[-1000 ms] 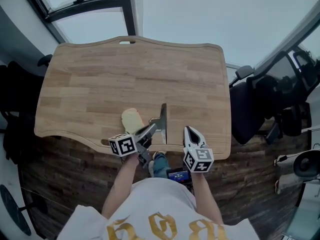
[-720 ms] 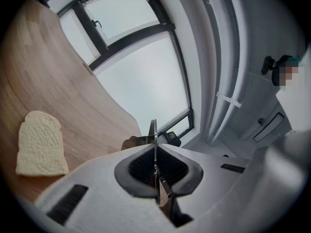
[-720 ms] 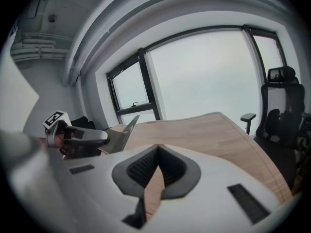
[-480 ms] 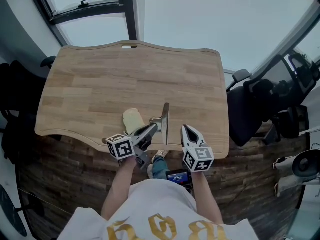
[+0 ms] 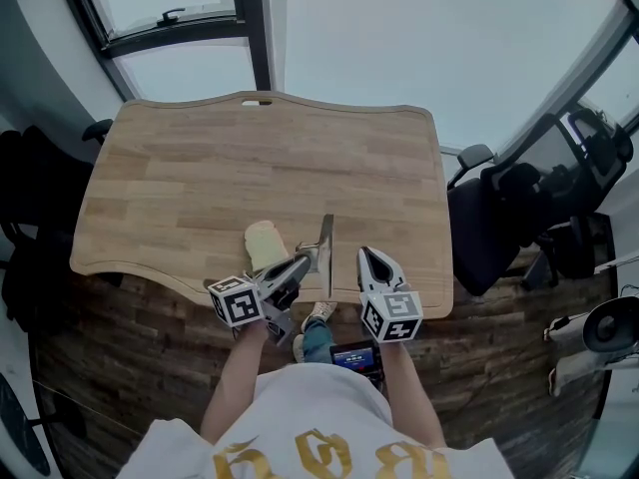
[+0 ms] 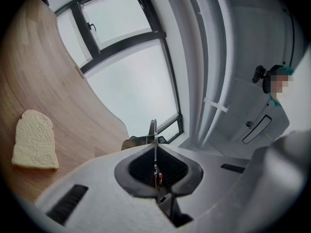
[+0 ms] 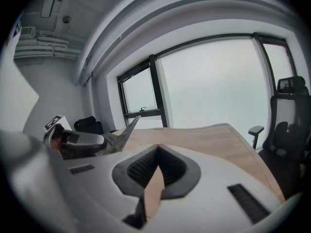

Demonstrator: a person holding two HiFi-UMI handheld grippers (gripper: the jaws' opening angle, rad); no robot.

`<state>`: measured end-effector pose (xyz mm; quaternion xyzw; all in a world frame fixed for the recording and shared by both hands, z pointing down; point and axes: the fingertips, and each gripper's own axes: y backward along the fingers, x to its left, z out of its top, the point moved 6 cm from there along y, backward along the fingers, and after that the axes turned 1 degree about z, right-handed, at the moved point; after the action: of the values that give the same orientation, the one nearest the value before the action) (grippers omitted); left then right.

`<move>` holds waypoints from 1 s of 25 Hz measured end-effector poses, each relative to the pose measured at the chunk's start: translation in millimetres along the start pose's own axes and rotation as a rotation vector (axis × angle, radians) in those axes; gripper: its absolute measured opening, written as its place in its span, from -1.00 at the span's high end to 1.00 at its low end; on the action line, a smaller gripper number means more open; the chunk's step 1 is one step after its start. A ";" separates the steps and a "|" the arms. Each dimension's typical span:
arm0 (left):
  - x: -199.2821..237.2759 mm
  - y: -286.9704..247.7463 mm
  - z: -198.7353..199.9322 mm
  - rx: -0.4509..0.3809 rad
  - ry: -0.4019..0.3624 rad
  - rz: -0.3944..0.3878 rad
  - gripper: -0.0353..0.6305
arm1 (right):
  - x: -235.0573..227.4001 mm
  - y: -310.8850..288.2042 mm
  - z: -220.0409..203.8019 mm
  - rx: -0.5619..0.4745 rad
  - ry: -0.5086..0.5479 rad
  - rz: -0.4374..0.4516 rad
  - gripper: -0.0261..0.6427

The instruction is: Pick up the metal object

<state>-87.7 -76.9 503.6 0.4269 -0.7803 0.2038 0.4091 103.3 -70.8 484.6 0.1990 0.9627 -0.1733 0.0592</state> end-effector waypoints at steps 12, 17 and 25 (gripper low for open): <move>-4.0 2.3 0.5 -0.012 0.020 -0.022 0.83 | 1.9 0.5 -0.4 0.009 0.022 0.002 0.89; -5.2 -0.6 0.7 -0.014 0.027 -0.028 0.83 | -0.1 1.3 0.0 0.015 0.032 0.003 0.89; -5.4 1.0 0.5 -0.014 0.043 -0.024 0.83 | -0.6 2.3 -3.5 0.012 0.019 0.002 0.89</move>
<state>-87.1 -74.0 499.0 0.4289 -0.7675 0.2025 0.4312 104.5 -67.7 487.2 0.2022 0.9620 -0.1771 0.0489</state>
